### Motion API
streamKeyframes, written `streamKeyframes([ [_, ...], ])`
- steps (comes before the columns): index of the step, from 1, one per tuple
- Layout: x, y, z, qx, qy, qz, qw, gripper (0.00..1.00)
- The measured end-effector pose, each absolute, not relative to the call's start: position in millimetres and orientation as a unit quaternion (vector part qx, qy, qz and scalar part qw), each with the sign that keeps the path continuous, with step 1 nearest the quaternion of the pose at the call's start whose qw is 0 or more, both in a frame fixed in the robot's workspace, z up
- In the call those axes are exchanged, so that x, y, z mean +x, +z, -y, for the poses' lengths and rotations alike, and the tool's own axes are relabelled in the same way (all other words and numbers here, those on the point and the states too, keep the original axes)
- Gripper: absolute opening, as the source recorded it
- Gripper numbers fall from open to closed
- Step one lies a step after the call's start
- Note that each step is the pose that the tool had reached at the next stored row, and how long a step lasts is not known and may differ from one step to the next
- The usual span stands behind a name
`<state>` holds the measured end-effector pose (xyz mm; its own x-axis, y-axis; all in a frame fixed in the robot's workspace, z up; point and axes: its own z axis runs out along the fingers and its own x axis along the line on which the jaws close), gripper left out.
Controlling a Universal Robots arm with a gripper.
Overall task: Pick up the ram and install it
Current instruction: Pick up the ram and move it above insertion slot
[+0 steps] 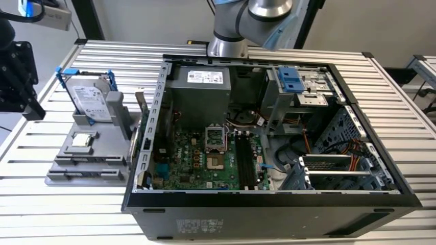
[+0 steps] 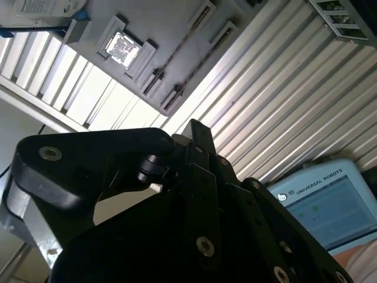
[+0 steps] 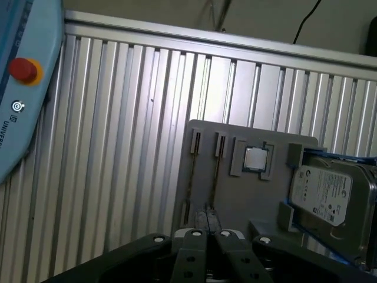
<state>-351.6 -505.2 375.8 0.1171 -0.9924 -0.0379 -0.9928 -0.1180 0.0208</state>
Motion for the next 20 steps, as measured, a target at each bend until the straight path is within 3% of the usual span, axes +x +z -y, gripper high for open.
streamKeyframes([
  [20,-351.6,339.6,492.9,-0.718,0.021,-0.695,0.006,0.0],
])
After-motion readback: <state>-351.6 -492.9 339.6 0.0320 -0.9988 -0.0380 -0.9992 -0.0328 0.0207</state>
